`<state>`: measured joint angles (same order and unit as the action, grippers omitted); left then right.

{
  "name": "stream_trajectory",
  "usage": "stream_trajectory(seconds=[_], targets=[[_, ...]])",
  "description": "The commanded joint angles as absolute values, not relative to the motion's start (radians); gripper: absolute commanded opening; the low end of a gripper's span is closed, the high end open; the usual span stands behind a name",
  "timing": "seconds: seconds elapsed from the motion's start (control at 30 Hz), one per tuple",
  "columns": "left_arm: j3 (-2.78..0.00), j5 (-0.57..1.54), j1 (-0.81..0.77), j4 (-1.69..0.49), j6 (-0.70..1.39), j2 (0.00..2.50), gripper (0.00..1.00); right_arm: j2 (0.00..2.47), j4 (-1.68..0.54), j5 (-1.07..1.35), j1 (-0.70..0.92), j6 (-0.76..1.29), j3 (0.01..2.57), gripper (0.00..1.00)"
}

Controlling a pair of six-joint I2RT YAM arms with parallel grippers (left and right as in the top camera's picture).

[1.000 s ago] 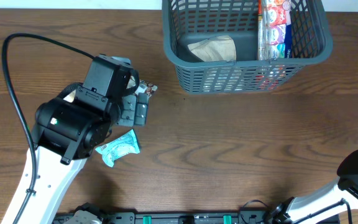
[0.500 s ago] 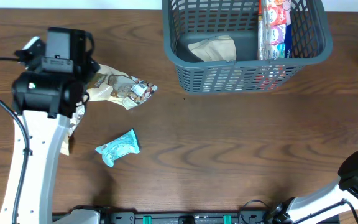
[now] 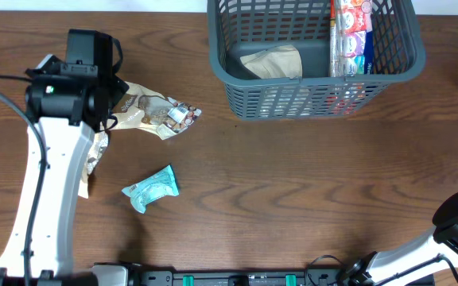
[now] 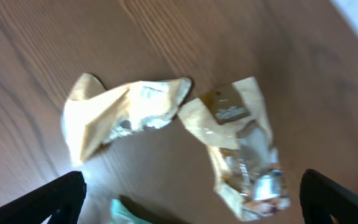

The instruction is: Pack container

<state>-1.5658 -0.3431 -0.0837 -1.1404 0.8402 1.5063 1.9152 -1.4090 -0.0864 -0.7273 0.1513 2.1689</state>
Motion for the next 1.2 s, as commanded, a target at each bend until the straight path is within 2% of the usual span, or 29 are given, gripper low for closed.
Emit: stream_trajectory(seconds=[0.0,0.1,0.2,0.27,0.5,0.63,0.9,1.17], targets=[[-1.573,-0.368,-0.067,-1.153,0.556,1.557,0.99,1.912,-1.409,-0.078,-0.733,0.171,2.163,0.99],[-1.573,-0.368,-0.065,-1.169,0.393,1.602,0.98,1.911,-1.409,-0.077,-0.733,0.171,2.163,0.99],[-1.573,-0.339,-0.065,-1.159,0.409,1.641,0.99,1.912,-1.407,-0.065,-0.732,0.172,2.163,0.99],[-1.573,-0.266,-0.065,-1.136,0.503,1.662,0.99,1.911,-1.406,-0.047,-0.733,0.172,2.163,0.99],[-1.573,-0.044,-0.066,-1.098,1.045,1.723,0.99,1.912,-1.407,-0.025,-0.733,0.172,2.163,0.99],[-1.573,0.015,-0.066,-1.065,1.201,1.739,0.99,1.911,-1.407,-0.025,-0.733,0.172,2.163,0.99],[-1.573,0.011,-0.066,-0.977,1.362,1.767,0.99,1.911,-1.41,-0.076,-0.733,0.226,2.163,0.99],[-1.573,0.033,-0.066,-0.97,1.374,1.893,0.99,1.912,-1.408,-0.097,-0.734,0.239,2.163,0.99]])
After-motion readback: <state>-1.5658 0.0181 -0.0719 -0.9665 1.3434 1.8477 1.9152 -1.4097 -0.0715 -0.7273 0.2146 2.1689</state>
